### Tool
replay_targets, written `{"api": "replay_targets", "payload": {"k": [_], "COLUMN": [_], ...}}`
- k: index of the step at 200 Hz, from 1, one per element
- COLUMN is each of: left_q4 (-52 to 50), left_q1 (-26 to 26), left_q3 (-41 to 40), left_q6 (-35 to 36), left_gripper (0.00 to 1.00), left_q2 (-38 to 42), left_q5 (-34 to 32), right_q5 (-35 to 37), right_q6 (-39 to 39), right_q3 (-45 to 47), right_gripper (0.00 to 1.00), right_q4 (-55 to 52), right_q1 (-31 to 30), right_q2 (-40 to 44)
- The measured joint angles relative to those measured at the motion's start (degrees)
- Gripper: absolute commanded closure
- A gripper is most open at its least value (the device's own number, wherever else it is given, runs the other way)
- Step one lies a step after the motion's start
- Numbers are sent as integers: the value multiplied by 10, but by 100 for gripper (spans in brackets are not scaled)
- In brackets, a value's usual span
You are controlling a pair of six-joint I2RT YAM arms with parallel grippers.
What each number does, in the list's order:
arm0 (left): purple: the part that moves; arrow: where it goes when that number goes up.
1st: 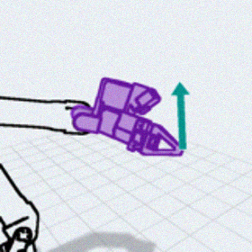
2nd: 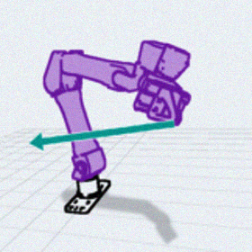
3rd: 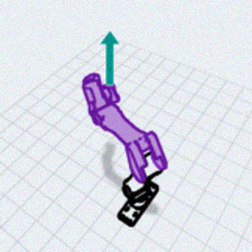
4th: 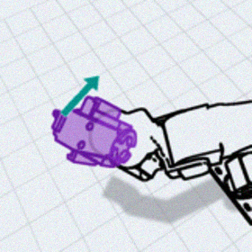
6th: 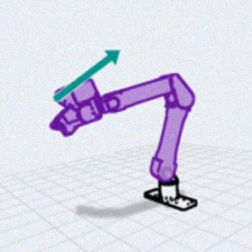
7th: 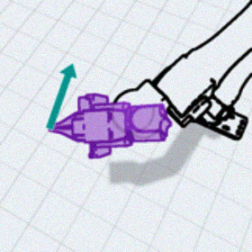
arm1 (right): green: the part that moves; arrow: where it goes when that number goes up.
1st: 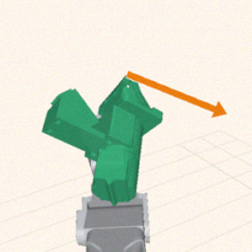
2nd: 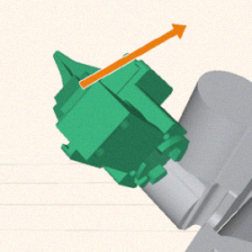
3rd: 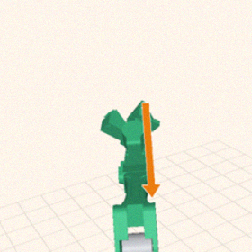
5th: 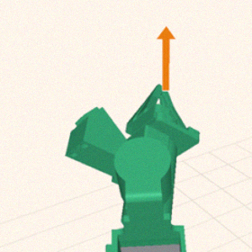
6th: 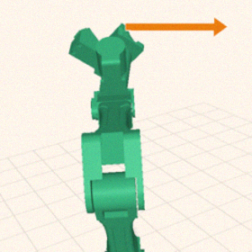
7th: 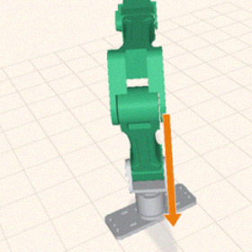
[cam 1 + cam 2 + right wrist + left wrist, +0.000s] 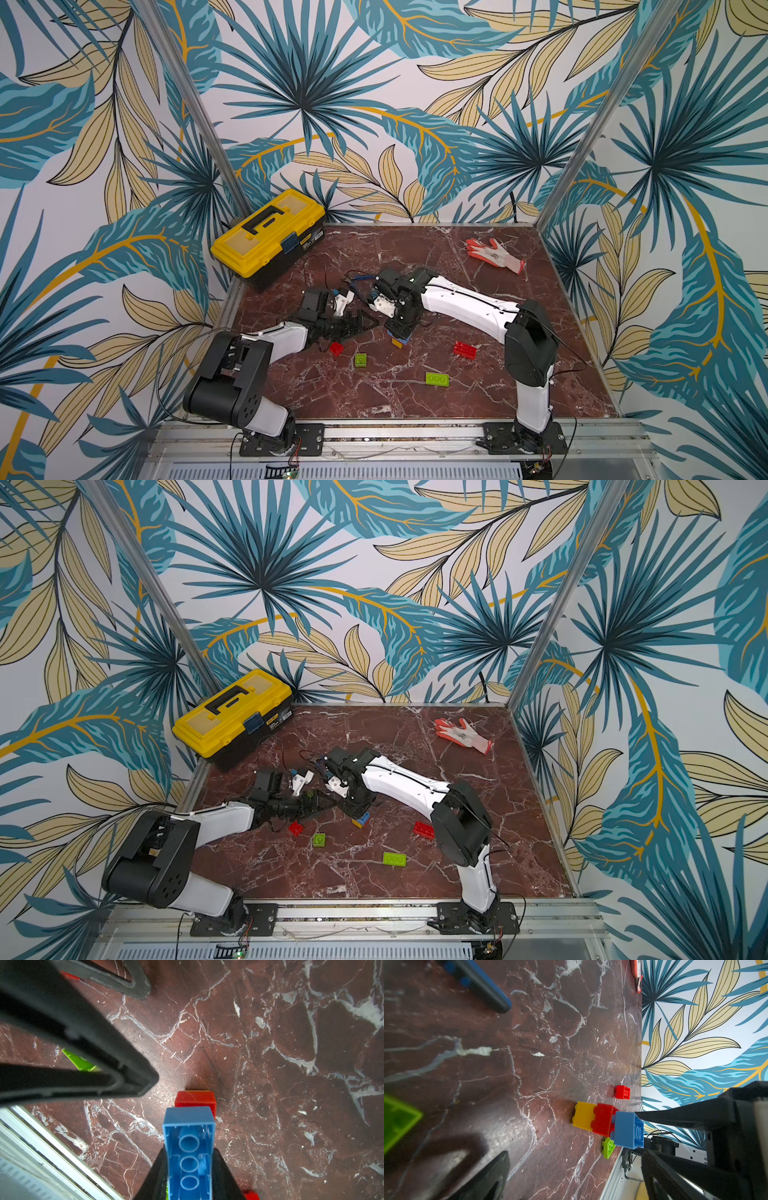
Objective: Assemble a carrot with lego
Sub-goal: Assemble the lego brick with the lego brick.
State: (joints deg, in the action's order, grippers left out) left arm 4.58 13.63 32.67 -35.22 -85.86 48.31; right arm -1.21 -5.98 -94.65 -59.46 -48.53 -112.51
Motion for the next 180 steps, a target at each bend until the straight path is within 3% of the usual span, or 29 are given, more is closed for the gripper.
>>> {"api": "replay_targets", "payload": {"k": [180], "left_q4": [0], "left_q1": [0], "left_q3": [0], "left_q6": [-2], "left_gripper": [1], "left_q2": [0], "left_q5": [4], "right_q5": [21], "right_q6": [17], "right_q3": [16], "right_gripper": [76], "right_q4": [15], "right_q1": [-1], "right_q2": [1]}}
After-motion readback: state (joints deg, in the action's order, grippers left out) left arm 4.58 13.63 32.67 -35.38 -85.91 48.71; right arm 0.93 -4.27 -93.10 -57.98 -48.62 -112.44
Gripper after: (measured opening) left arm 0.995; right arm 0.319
